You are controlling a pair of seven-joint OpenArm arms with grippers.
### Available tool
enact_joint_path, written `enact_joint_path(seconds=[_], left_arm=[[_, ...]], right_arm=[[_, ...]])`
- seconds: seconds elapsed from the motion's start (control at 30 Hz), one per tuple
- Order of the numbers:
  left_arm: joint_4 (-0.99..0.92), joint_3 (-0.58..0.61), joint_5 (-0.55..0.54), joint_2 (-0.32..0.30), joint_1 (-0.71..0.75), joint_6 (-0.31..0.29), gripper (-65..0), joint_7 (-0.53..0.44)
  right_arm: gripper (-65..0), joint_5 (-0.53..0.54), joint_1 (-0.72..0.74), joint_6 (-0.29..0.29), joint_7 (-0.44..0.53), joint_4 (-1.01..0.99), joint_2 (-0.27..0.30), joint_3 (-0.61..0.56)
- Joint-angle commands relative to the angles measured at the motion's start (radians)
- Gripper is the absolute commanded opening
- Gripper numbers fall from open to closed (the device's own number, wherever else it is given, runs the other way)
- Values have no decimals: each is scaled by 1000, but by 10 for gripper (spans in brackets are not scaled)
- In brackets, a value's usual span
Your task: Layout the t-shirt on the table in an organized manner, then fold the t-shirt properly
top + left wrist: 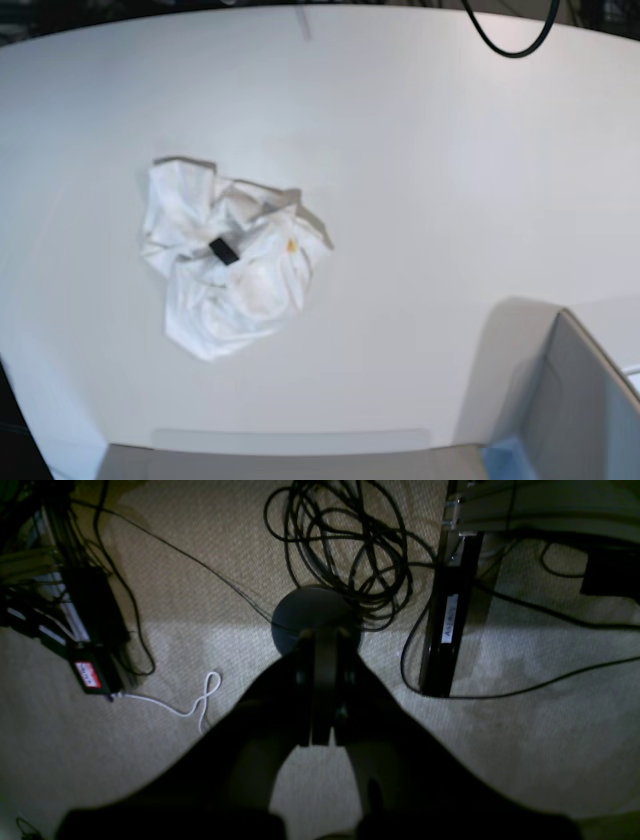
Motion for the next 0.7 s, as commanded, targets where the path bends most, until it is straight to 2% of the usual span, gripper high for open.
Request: enact_joint_path(seconds=[0.0,0.23,0.37,0.43,0.5,0.57,0.67], left_arm=[[37,-3,-4,-2,41,4,-649,-11],[354,-14,-6,-2,231,4,-650,0],[518,-97,-10,12,330,4,-650,2],[607,-123,-53,15,385,2,-650,2],[698,-143,-119,12,442,-1,-650,2],[796,-174,-168,12,501,-48,-650,2],[926,-238,-205,24,558,-126,-650,43]], right_arm=[[-650,12,-45,1,9,27,9,1],[-650,13,-259,-1,16,359,12,-1],[-650,25,-388,-1,16,598,23,2],[-650,104,-448,-1,12,704,27,2],[-650,197,-499,-1,10,791,66,1],[-650,291,-546,-1,10,873,119,-2],[-650,391,-608,-1,10,988,159,8]])
